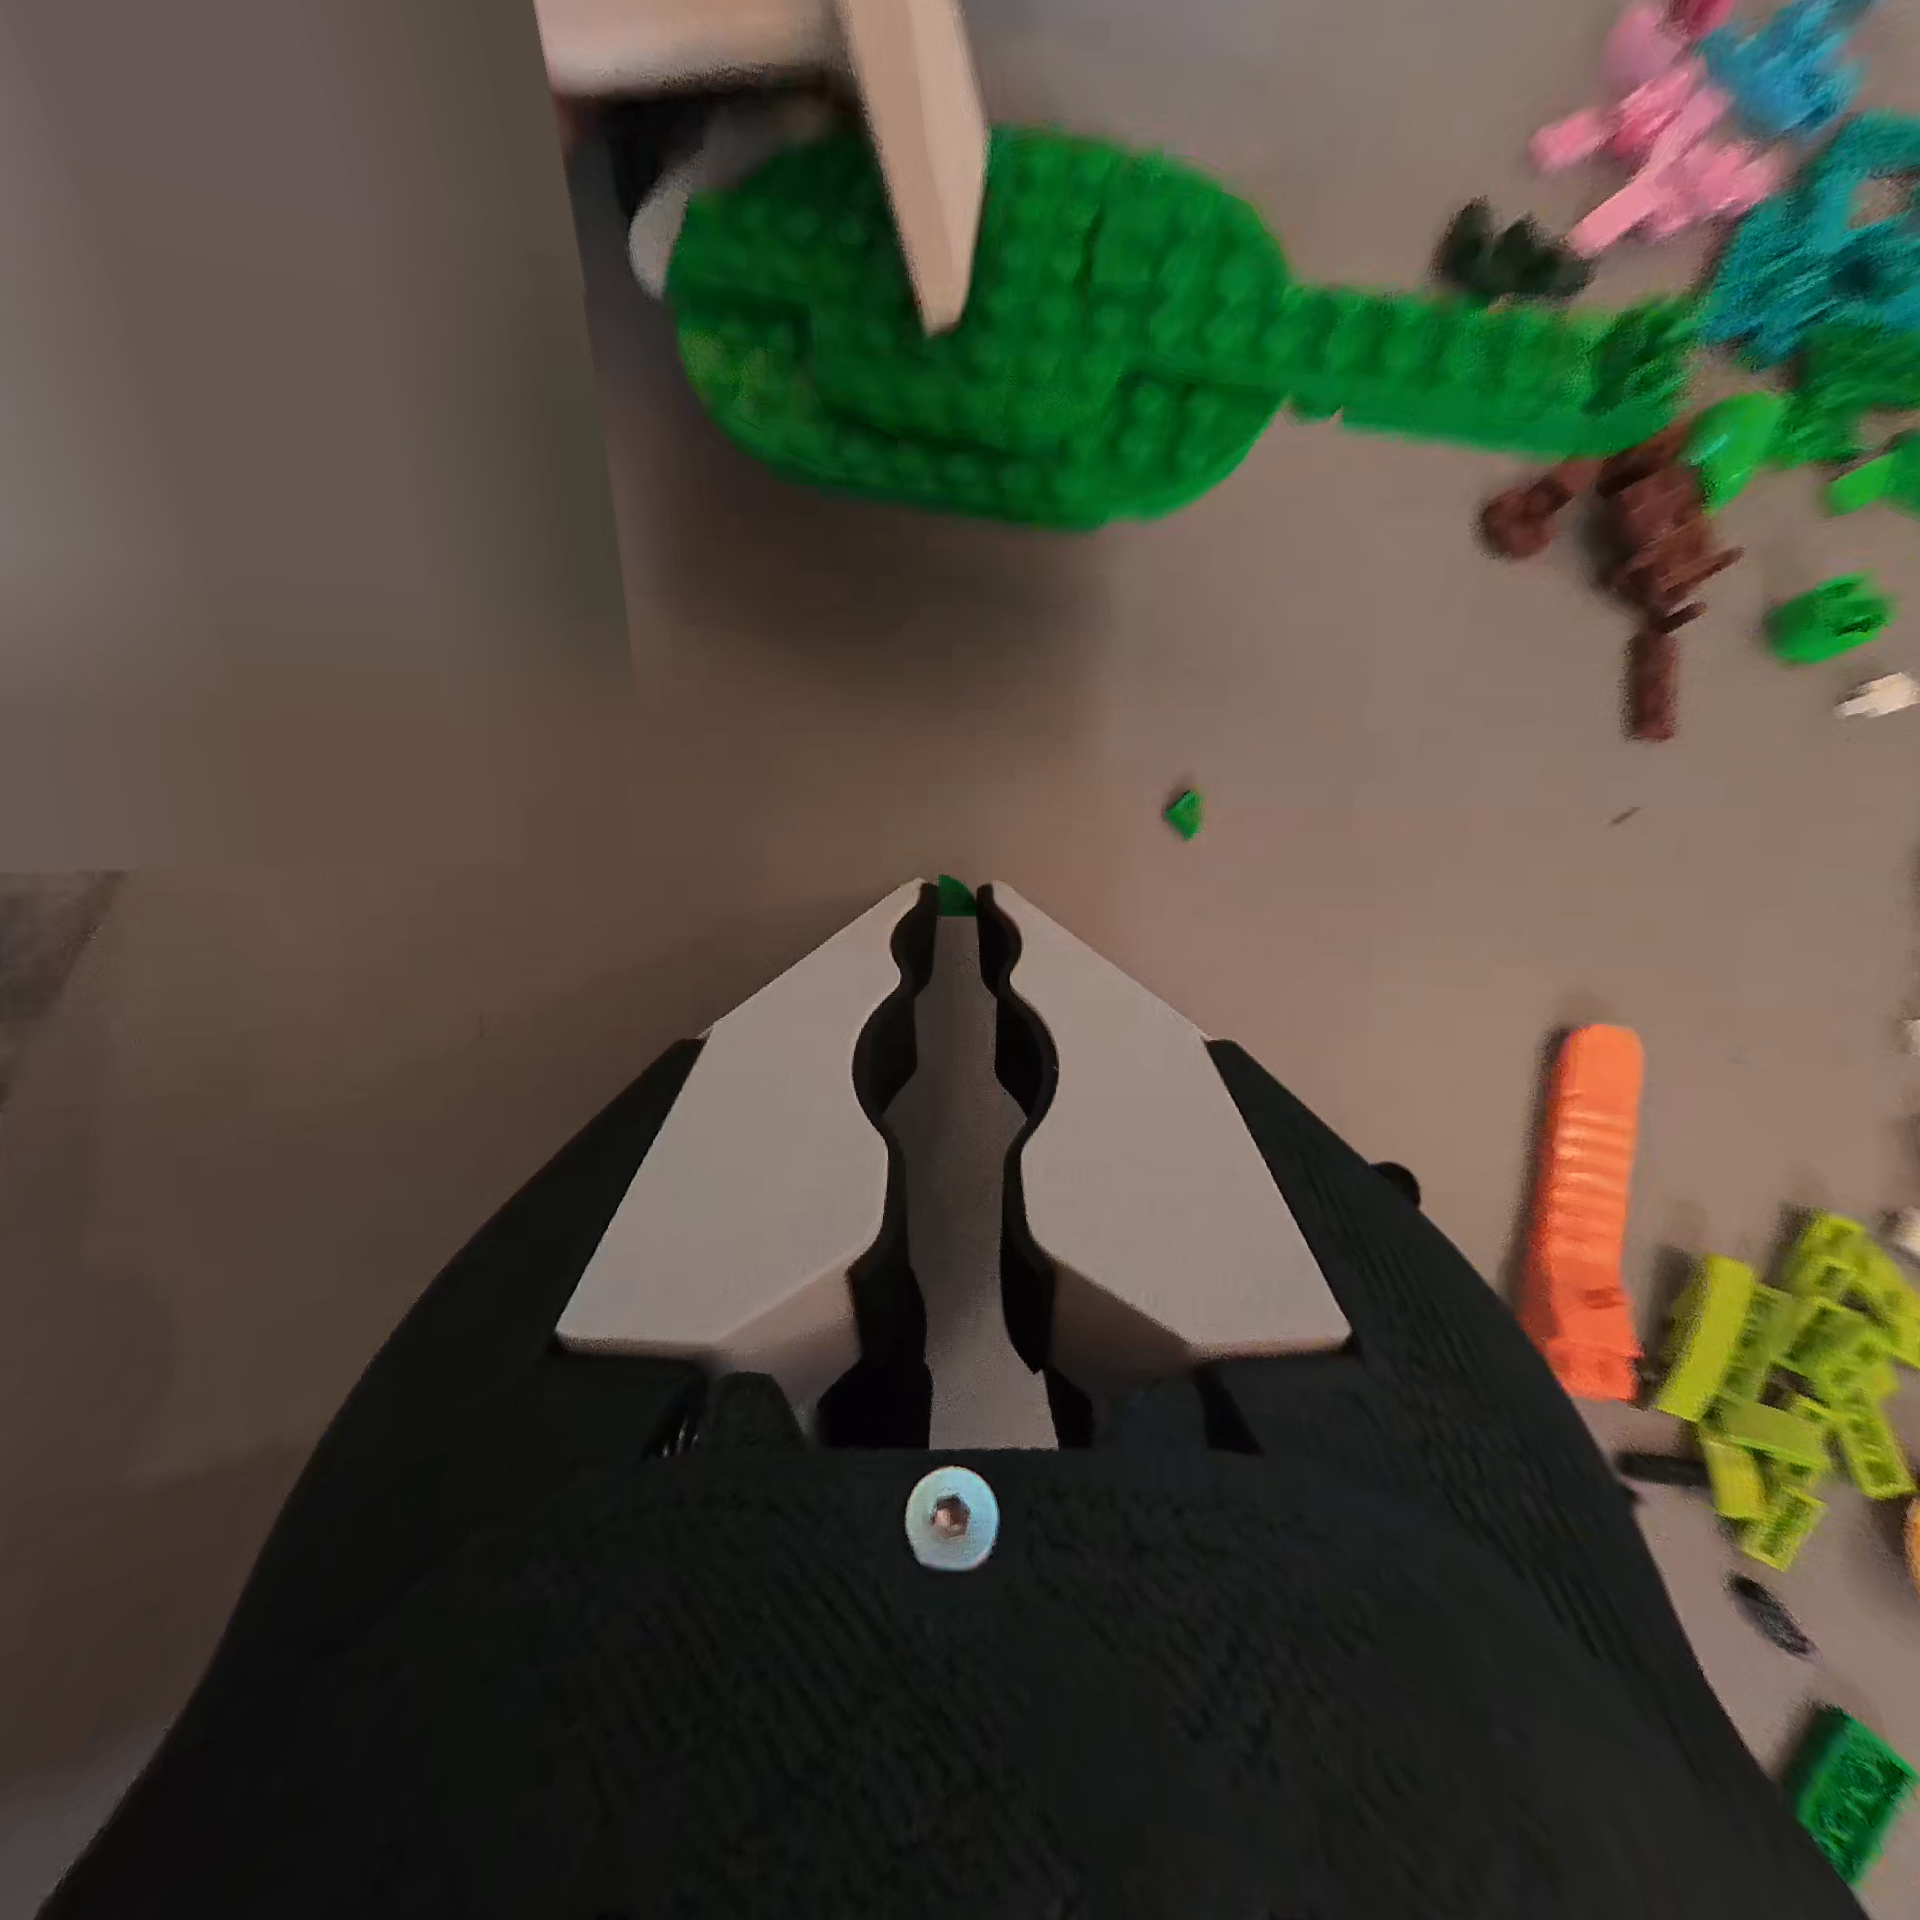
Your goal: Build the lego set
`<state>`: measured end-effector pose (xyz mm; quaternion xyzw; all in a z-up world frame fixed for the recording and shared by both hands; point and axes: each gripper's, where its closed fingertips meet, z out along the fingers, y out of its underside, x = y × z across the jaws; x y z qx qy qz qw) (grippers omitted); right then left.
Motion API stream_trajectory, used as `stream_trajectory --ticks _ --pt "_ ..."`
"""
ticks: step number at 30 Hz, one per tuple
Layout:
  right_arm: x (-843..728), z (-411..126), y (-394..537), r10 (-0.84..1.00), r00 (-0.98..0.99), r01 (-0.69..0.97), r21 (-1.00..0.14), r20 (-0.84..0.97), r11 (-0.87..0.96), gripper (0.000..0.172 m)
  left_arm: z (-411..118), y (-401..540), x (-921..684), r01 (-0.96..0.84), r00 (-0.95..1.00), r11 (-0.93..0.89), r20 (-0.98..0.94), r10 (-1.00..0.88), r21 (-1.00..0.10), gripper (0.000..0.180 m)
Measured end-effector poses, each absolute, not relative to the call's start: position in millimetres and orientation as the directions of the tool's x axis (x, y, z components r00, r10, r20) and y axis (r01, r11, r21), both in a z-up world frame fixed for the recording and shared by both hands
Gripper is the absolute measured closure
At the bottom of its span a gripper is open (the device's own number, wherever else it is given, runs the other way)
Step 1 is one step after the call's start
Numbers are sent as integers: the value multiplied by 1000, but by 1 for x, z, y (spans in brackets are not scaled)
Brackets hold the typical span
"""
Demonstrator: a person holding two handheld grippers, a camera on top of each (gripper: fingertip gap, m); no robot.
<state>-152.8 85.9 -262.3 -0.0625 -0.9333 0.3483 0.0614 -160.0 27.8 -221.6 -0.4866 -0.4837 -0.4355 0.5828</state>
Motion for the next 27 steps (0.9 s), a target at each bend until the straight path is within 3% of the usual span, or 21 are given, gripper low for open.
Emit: stream_trajectory --ticks 5,27 --pt "-179 -208 49 274 -952 69 -770 140 634 166 -225 29 -168 962 163 220 987 3 -160 175" --pt "-182 -217 24 199 -950 8 -618 240 786 166 -224 35 -162 966 168 202 986 -7 -164 175"
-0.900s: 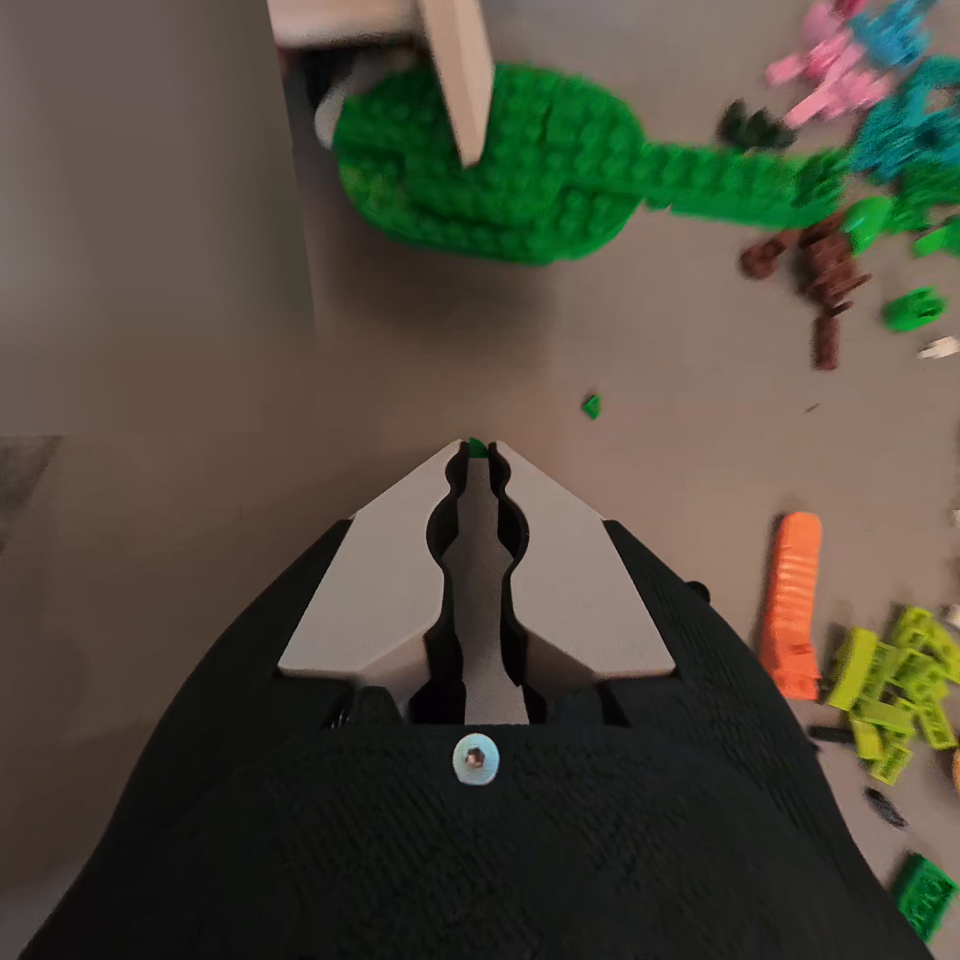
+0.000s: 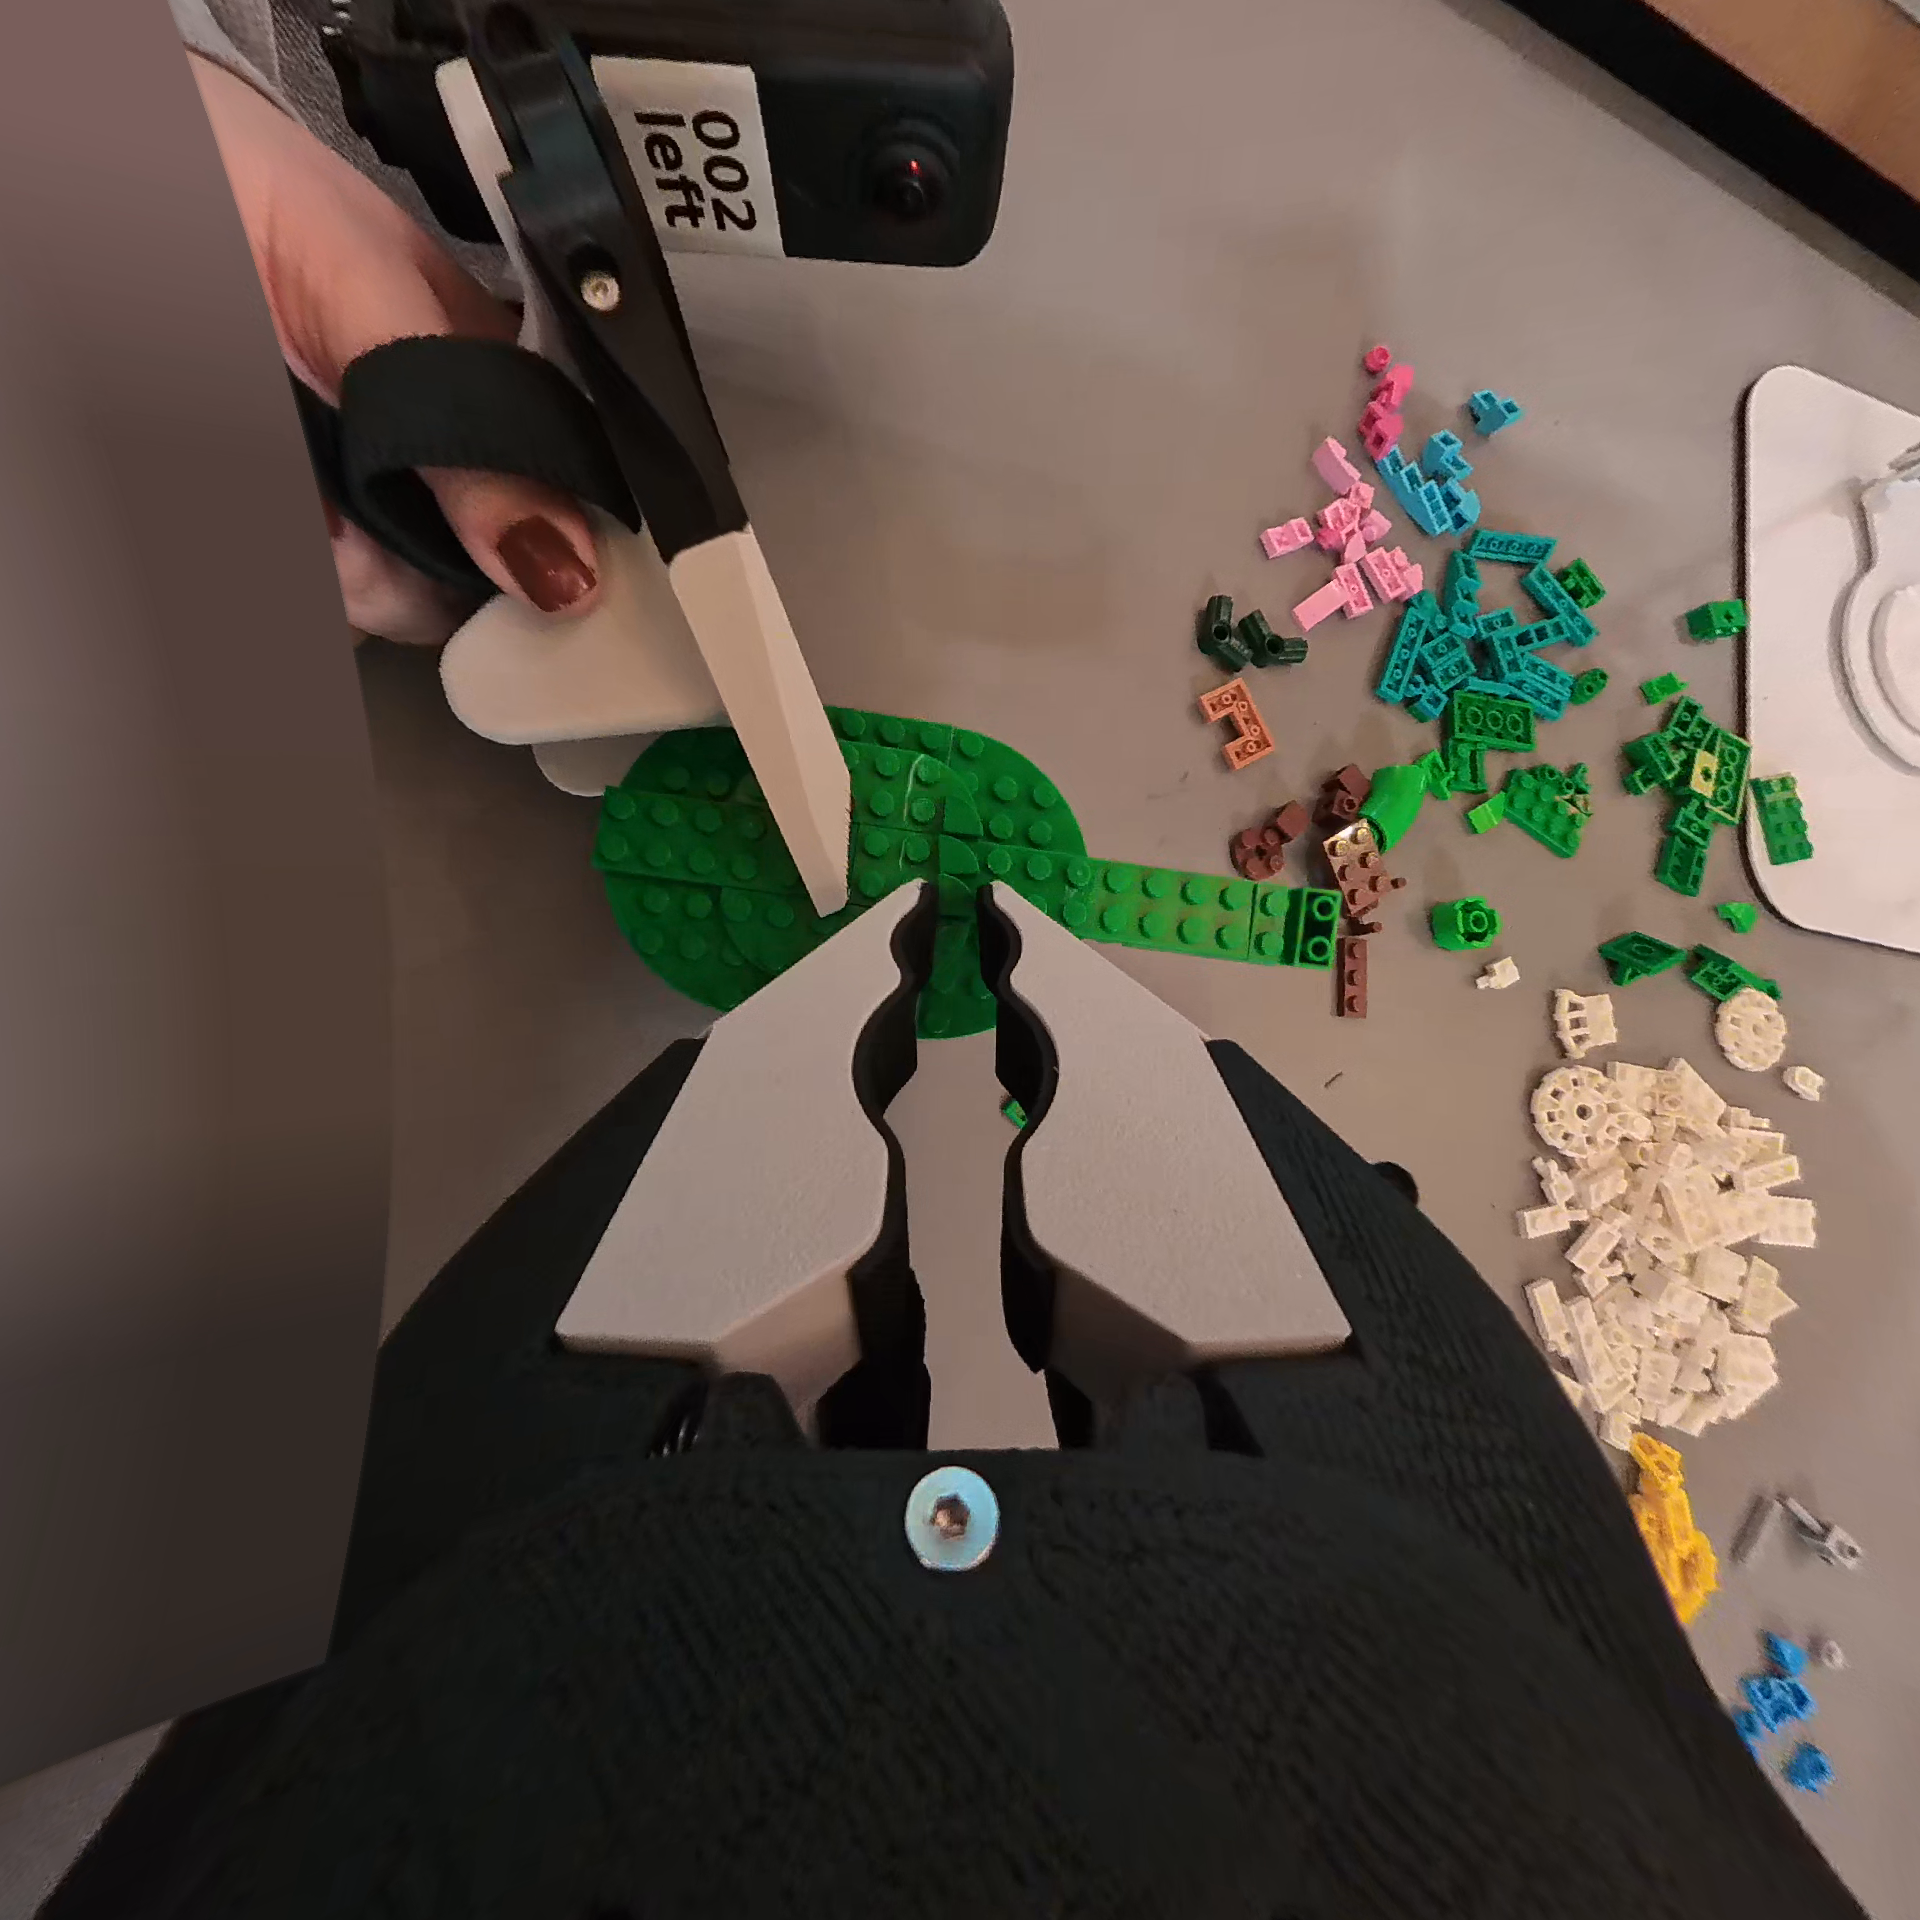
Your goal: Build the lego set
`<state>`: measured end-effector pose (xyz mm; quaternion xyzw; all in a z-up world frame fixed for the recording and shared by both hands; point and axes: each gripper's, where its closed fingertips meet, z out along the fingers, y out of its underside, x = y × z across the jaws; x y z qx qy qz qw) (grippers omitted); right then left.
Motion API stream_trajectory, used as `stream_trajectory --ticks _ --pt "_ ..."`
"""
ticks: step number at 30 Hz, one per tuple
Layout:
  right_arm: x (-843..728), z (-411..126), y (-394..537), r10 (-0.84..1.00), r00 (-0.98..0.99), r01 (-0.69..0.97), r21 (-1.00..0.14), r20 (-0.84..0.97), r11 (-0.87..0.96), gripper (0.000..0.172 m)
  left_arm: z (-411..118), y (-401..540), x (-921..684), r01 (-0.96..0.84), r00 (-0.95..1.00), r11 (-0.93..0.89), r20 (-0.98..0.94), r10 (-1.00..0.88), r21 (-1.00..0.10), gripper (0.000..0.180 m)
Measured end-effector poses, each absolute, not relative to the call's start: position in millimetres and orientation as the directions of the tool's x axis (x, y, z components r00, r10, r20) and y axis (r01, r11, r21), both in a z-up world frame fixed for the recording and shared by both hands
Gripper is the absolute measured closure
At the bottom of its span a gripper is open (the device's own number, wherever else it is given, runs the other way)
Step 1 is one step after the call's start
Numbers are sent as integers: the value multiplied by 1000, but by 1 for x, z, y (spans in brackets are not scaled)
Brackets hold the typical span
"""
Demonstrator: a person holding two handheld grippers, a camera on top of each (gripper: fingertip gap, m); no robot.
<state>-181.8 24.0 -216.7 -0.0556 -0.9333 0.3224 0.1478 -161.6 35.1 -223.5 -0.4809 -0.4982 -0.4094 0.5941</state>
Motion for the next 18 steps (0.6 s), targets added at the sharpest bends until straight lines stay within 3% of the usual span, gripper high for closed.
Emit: stream_trajectory --ticks 18 --pt "-183 -216 23 205 -946 1 -629 253 778 162 -223 34 -162 970 141 203 990 -26 -132 176"
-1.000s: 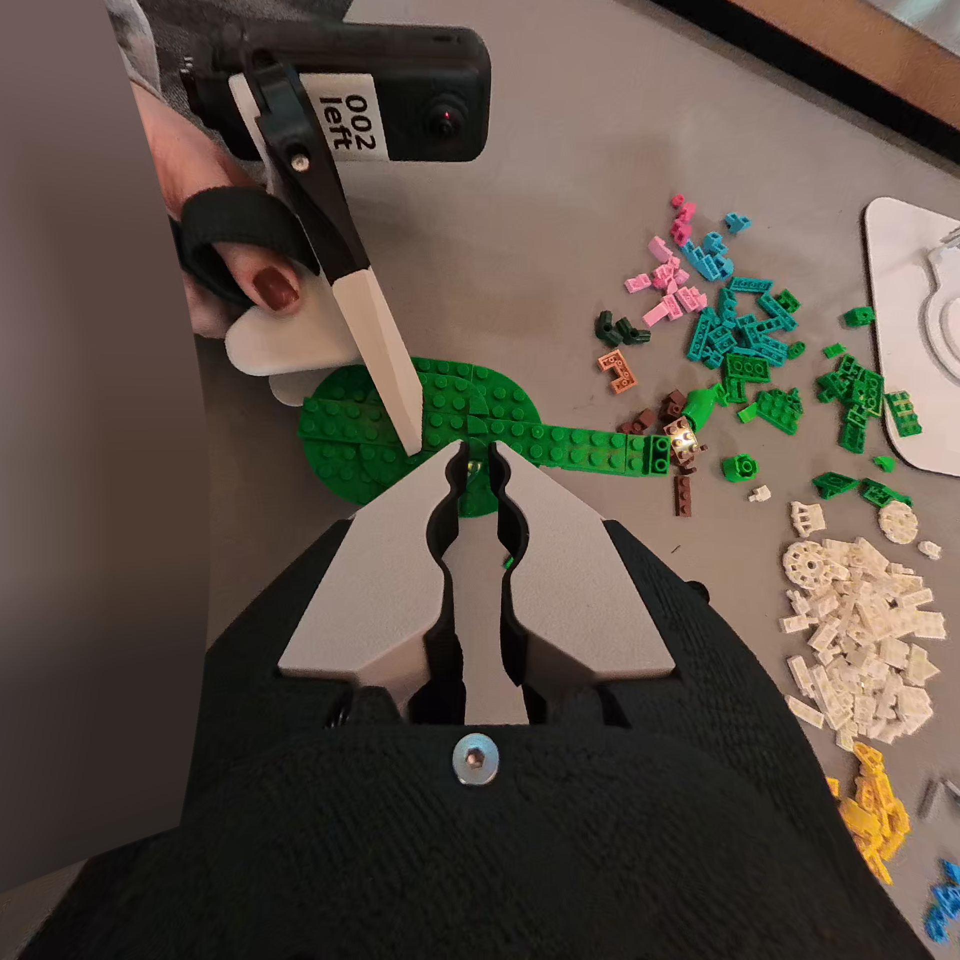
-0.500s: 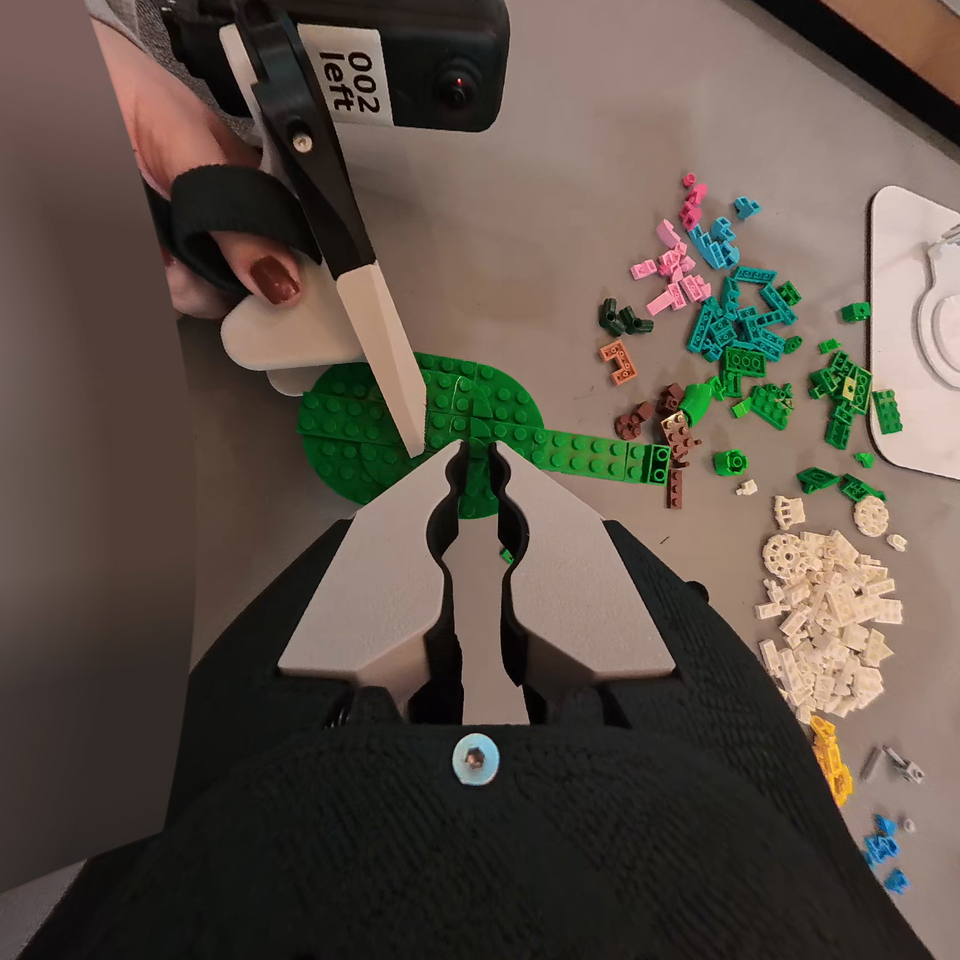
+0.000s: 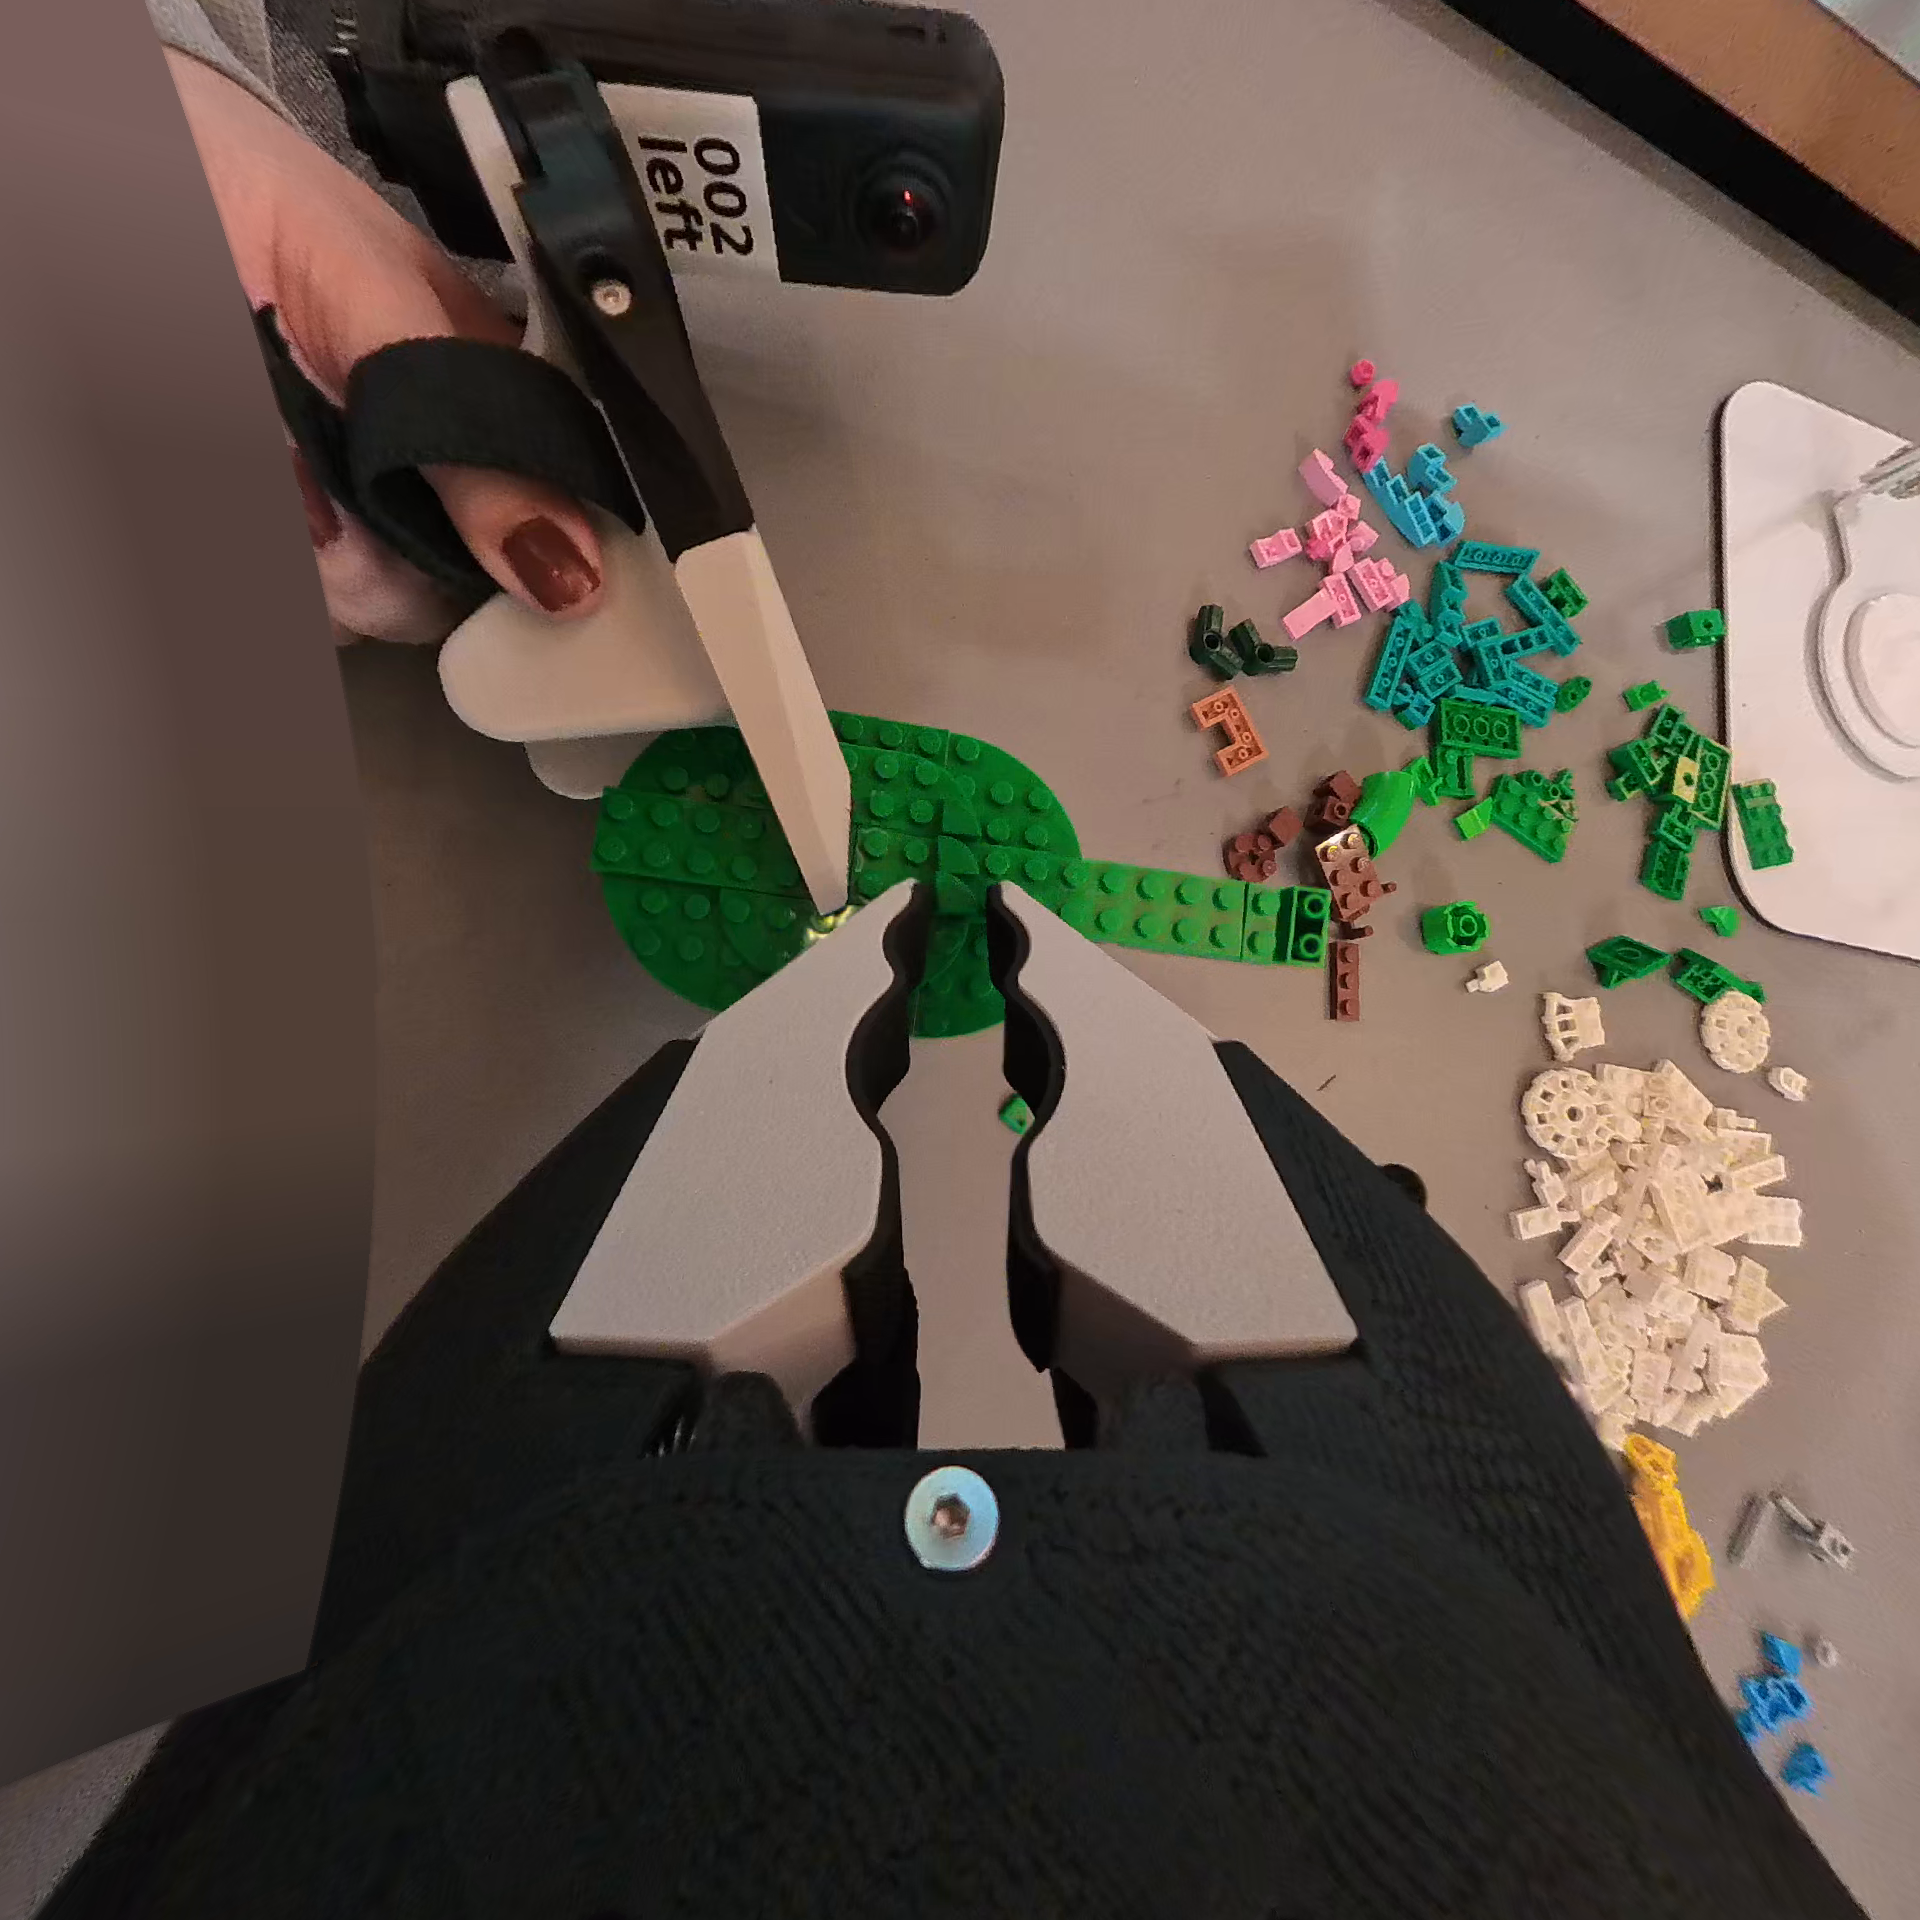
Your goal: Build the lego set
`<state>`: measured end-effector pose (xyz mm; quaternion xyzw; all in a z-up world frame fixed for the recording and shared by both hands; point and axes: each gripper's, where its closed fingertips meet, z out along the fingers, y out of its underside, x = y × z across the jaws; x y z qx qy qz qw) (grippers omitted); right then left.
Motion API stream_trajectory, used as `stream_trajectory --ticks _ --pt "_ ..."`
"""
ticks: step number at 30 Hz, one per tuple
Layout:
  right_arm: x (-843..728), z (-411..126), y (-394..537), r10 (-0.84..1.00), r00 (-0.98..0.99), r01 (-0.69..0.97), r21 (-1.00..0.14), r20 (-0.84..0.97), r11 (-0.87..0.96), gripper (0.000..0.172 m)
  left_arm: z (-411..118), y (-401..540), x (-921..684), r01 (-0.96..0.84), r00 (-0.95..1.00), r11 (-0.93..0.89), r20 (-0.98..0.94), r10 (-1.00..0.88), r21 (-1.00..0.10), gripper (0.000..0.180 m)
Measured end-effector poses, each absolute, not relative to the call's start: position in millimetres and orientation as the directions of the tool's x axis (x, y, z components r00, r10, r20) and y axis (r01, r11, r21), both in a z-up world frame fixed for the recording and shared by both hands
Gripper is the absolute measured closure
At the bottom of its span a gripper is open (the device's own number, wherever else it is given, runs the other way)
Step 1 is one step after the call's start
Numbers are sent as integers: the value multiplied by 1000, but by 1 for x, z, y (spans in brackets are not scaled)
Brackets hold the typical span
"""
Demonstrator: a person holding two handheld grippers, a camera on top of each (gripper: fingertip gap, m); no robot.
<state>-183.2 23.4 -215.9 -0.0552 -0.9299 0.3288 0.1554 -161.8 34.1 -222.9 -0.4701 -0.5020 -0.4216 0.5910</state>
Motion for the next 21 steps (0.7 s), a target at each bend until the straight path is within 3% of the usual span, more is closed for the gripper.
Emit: stream_trajectory --ticks 2,5,8,11,16,21 --pt "-183 -212 24 195 -943 -23 -637 270 771 157 -223 33 -163 971 129 207 991 -34 -119 175" --pt "-174 -206 26 113 -934 -140 -641 337 755 132 -222 32 -164 972 112 212 993 -46 -100 175" --pt "-168 -213 37 -39 -840 -356 -497 540 791 109 -222 31 -165 973 95 216 994 -58 -81 175" --pt "-176 -215 40 -150 -604 -535 -259 783 804 97 -222 31 -165 974 85 216 994 -66 -69 175" --pt "-186 -237 36 -328 -291 -611 90 899 787 101 -222 31 -166 974 83 215 994 -65 -68 175" --pt "-196 -240 30 -338 -164 -582 185 927 792 113 -222 31 -165 975 83 213 994 -65 -67 175"
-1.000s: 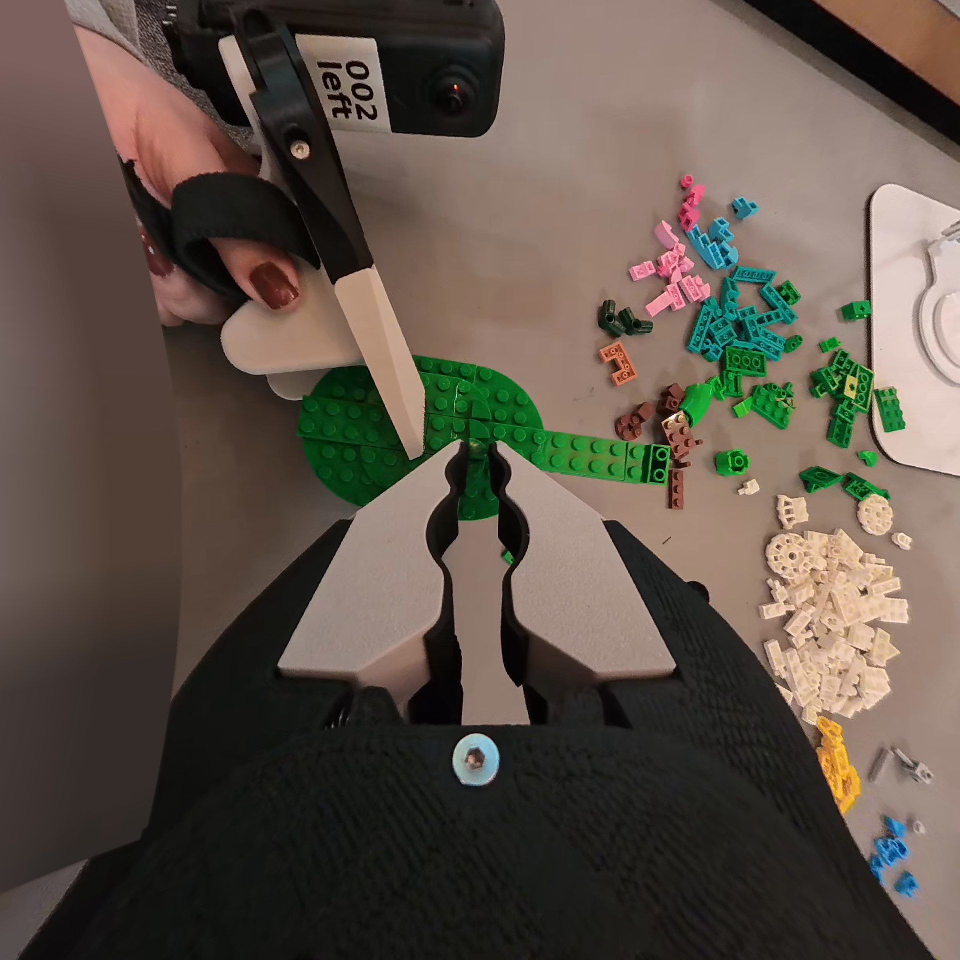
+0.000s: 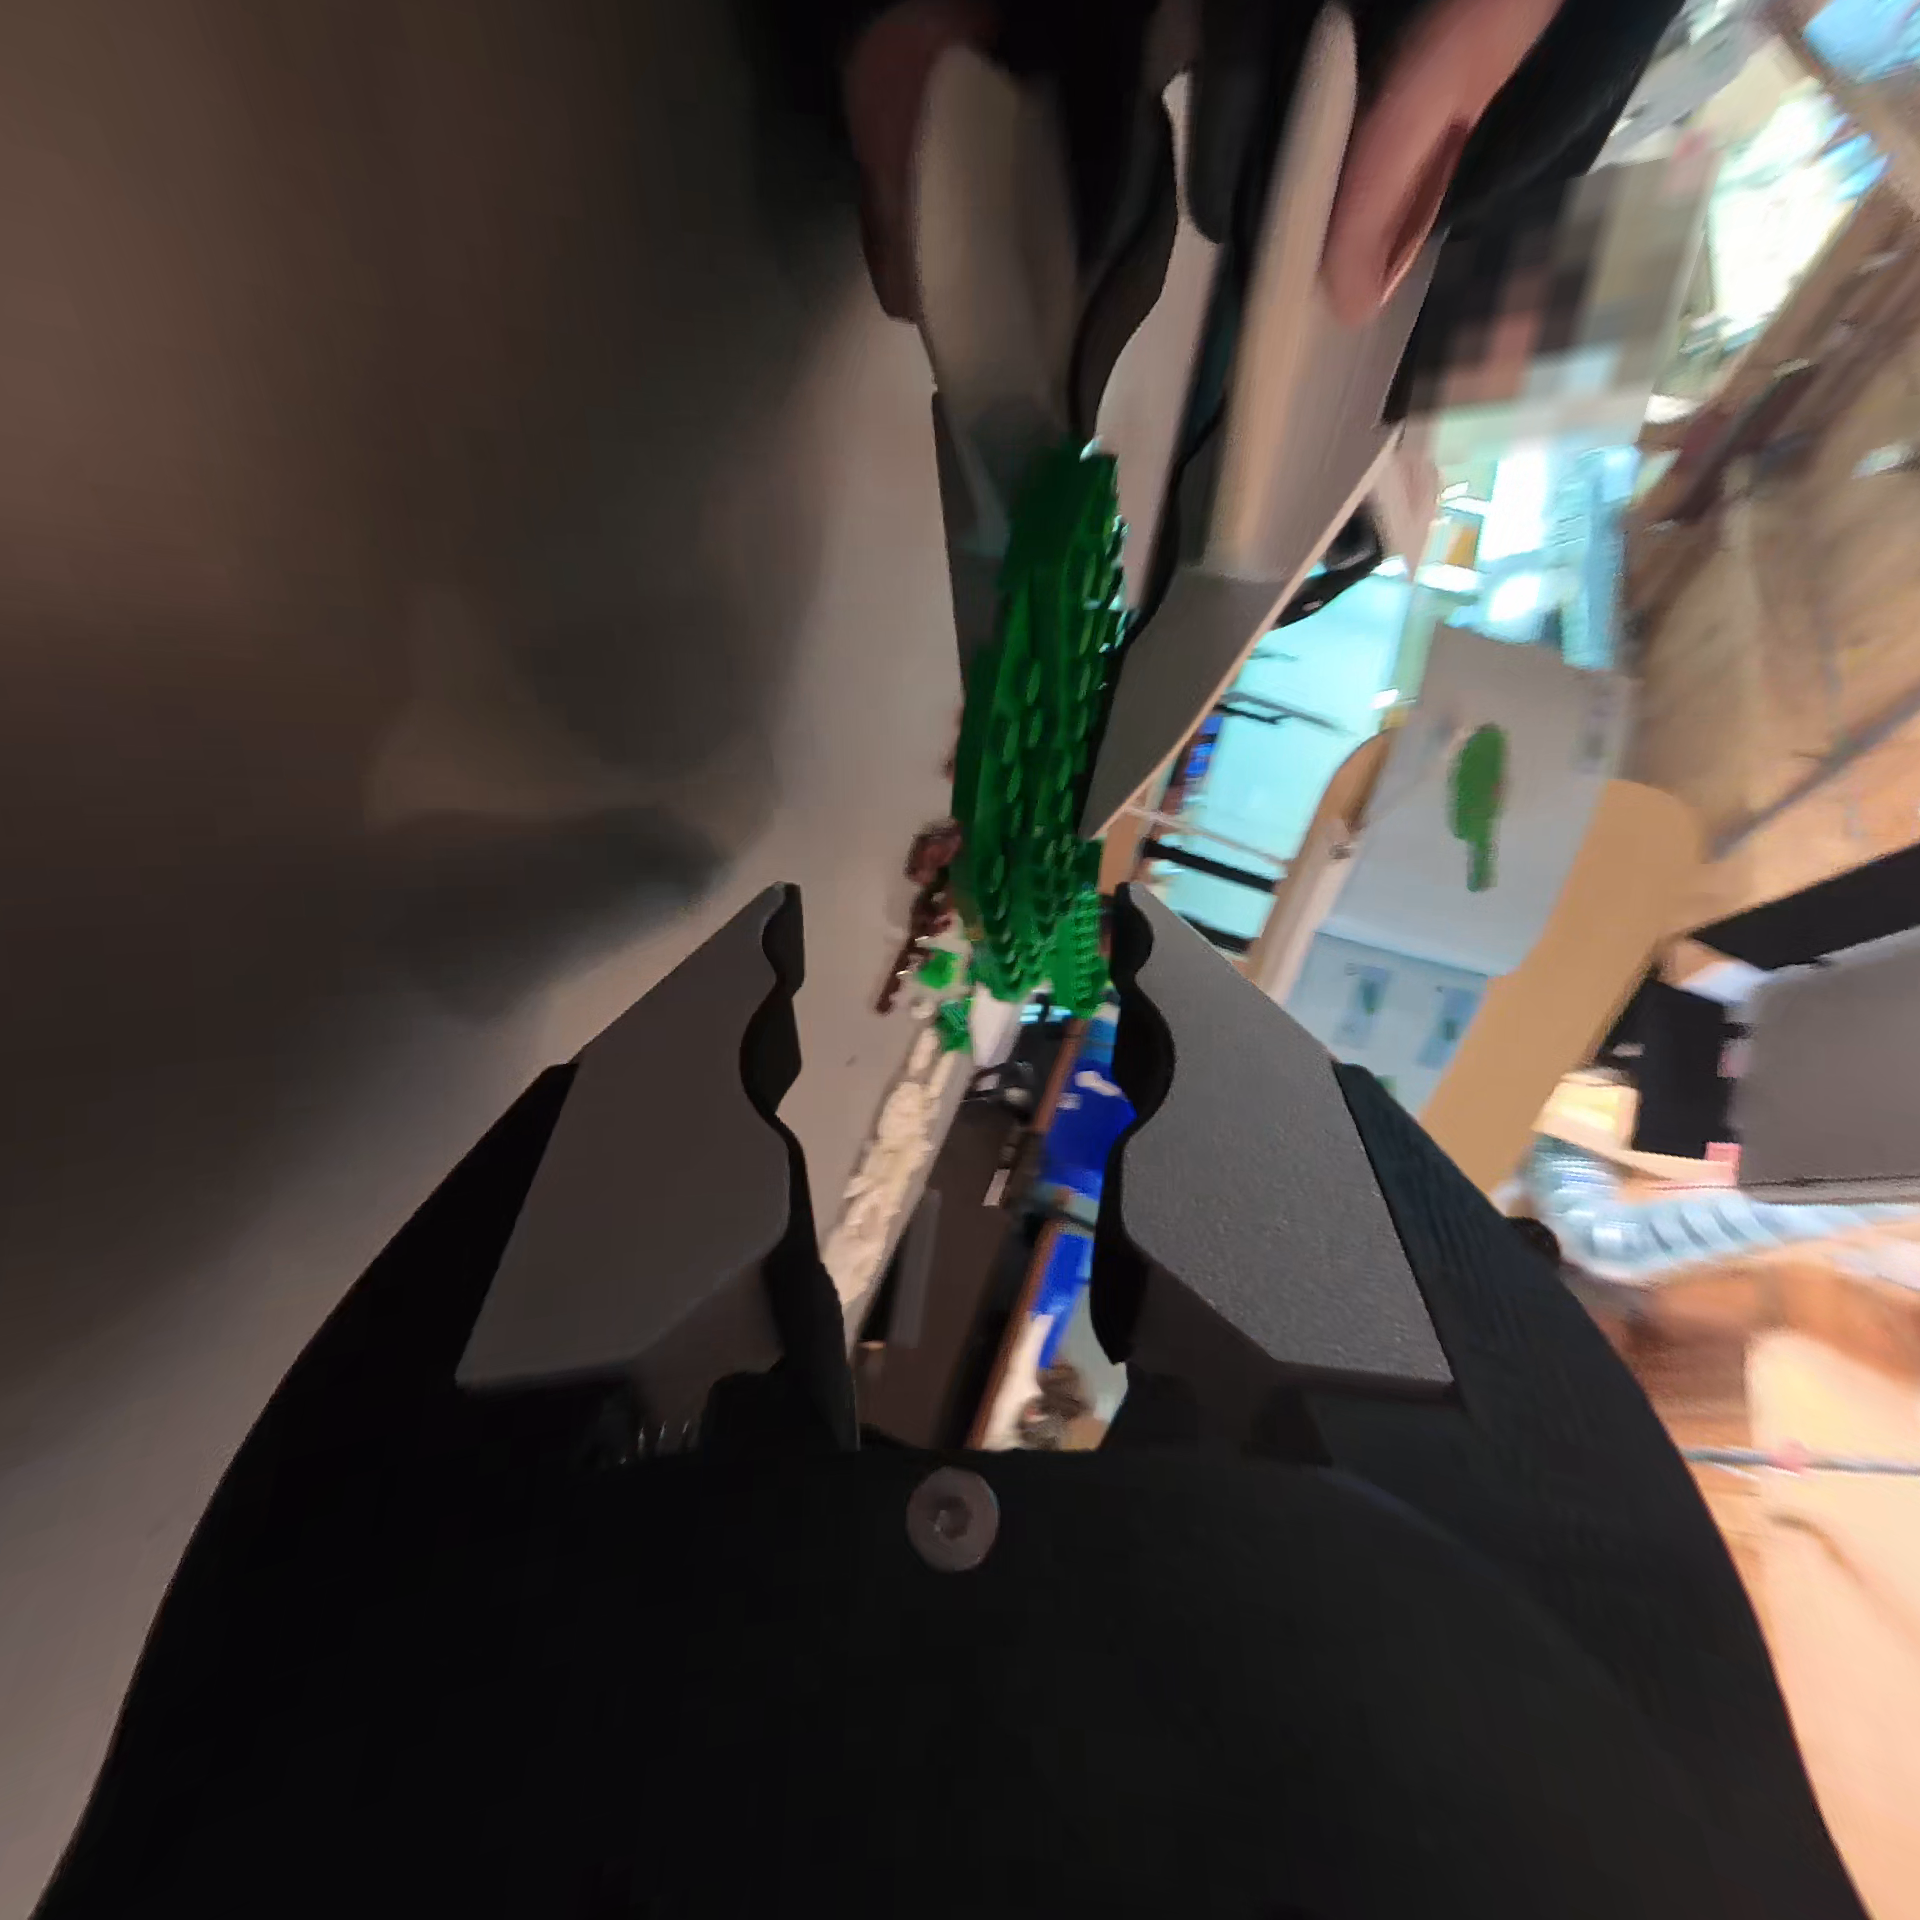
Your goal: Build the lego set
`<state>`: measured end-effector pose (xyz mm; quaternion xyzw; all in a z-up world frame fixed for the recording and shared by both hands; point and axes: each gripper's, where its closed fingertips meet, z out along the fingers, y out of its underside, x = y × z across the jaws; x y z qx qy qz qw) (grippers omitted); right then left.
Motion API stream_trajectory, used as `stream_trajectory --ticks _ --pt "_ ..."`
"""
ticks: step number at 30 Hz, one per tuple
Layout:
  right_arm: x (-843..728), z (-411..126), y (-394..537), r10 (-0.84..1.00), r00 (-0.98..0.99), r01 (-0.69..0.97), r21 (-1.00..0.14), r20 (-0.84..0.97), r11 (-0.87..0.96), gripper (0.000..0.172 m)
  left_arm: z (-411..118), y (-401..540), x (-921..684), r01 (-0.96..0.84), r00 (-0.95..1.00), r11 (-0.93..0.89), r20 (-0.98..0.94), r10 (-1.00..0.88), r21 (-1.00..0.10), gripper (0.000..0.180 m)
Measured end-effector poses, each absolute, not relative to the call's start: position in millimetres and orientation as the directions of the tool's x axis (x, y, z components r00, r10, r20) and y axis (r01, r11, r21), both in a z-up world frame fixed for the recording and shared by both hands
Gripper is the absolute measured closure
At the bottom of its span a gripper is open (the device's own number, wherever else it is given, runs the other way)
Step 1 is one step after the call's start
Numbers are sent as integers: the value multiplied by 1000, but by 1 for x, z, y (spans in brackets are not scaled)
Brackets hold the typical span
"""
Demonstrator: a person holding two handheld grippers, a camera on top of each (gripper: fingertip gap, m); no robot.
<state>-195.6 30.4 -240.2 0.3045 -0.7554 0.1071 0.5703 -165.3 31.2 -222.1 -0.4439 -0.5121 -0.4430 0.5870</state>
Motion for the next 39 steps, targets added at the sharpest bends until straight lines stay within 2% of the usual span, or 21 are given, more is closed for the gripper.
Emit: stream_trajectory --ticks 6,10,15,21,25,28,32,35,39 --pt "-196 -236 26 -353 -64 -580 253 934 774 131 -223 32 -165 975 81 210 995 -62 -67 175" --pt "-196 -227 22 -354 0 -565 292 935 772 158 -223 33 -164 977 81 201 995 -57 -68 174" --pt "-198 -227 22 -381 48 -518 349 923 781 158 -223 32 -164 977 79 201 995 -61 -65 174" --pt "-197 -226 22 -293 -16 -516 243 956 821 163 -222 33 -162 979 81 191 995 -66 -67 173" --pt "-197 -227 22 -295 -26 -517 240 955 822 163 -222 33 -163 979 80 195 995 -66 -66 173" --pt "-196 -228 22 -214 -104 -531 128 971 838 161 -223 33 -163 978 82 198 994 -65 -68 174" --pt "-200 -228 36 -103 -189 -480 0 977 877 121 -222 33 -163 978 87 197 994 -67 -72 175" --pt "-201 -223 53 -5 -178 -445 -76 984 892 117 -222 32 -164 977 90 199 993 -71 -74 175" --pt "-208 -230 86 298 -275 -267 -370 914 890 117 -221 30 -168 970 133 213 990 -56 -118 175"
